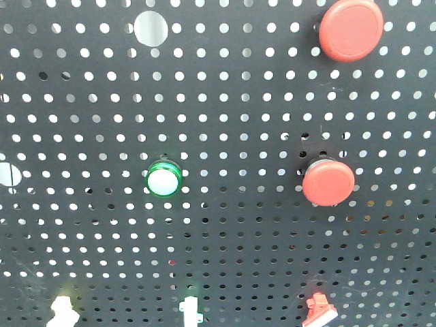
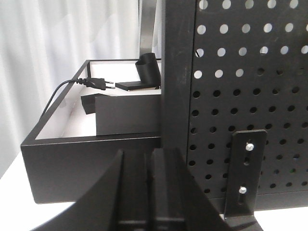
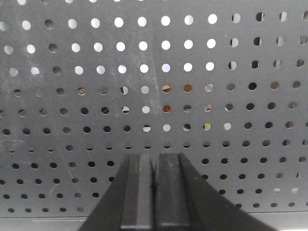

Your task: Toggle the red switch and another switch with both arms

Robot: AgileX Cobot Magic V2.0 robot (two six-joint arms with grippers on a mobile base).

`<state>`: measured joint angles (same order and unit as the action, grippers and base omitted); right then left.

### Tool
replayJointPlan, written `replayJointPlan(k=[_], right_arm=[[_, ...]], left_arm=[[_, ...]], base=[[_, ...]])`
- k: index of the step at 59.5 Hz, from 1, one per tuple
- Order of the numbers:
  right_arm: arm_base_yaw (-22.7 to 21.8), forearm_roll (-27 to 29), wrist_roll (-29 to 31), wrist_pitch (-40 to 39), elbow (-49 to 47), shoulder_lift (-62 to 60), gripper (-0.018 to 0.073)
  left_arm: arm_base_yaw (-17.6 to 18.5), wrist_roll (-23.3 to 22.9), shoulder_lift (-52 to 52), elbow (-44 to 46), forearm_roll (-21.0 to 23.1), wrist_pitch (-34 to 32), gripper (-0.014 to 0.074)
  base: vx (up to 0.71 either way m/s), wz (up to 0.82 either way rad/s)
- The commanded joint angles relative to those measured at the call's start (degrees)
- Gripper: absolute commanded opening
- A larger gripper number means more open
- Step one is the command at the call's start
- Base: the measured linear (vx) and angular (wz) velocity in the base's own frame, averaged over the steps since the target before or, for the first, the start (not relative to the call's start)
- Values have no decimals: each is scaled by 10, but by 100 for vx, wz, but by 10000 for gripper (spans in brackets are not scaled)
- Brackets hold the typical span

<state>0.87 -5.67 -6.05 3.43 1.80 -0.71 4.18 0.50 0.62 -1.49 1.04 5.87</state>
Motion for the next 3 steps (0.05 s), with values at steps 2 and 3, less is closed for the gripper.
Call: replayJointPlan(k=[2,3], right_arm=[[-4,-5,5,-50,3,-6,-6],[-4,-5,5,-50,3,-6,-6]], left_arm=[[-1,-5,5,-11,2,-50,3],[-1,-5,5,-11,2,-50,3]], base=[[0,0],[0,0]])
